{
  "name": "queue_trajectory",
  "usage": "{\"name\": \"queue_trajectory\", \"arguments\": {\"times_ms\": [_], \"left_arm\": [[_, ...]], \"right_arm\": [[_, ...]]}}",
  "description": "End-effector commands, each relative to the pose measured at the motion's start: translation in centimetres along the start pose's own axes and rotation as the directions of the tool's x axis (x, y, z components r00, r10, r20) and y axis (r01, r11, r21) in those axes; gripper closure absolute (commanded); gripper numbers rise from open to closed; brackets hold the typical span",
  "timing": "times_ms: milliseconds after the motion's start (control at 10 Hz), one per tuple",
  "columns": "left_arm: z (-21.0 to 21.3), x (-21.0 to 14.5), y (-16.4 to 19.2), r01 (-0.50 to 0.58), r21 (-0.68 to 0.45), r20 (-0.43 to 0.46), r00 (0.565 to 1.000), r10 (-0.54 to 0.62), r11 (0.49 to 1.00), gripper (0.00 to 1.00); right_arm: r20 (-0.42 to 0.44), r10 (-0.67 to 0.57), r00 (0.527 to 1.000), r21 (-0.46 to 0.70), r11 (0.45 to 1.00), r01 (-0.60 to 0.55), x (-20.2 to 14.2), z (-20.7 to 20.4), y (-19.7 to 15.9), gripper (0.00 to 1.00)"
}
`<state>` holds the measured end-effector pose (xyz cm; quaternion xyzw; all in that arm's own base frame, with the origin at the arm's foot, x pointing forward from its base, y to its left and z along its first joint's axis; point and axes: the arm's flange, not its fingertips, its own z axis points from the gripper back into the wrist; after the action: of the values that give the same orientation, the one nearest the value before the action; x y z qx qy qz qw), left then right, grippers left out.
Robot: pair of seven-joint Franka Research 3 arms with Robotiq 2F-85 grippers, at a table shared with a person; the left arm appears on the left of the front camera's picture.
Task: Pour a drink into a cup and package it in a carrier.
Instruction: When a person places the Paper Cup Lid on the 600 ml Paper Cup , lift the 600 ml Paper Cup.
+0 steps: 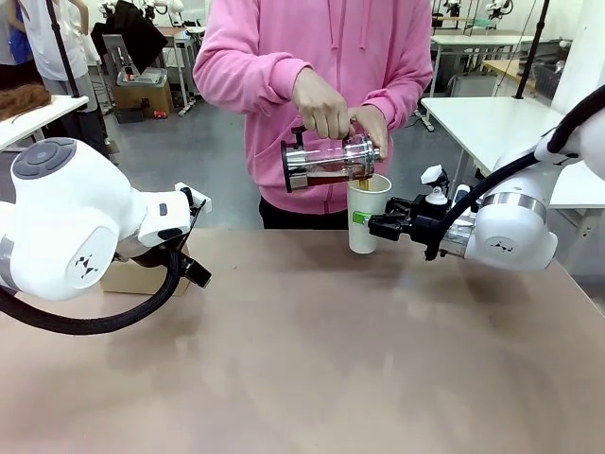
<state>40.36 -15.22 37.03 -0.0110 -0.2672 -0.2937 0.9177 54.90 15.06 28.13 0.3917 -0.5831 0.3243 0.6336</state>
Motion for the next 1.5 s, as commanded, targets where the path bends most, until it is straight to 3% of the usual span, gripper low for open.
{"name": "queue_trajectory", "arguments": {"times_ms": [0,1400], "left_arm": [[0.04,-0.02,0.04,-0.001,-0.002,0.001,1.000,0.001,1.000,0.00],[0.04,-0.02,0.04,-0.001,-0.002,0.001,1.000,0.001,1.000,0.00]], "right_arm": [[-0.008,0.011,1.000,-0.007,1.000,-0.011,0.26,0.06,0.44,0.20],[-0.008,0.011,1.000,-0.007,1.000,-0.011,0.26,0.06,0.44,0.20]]}}
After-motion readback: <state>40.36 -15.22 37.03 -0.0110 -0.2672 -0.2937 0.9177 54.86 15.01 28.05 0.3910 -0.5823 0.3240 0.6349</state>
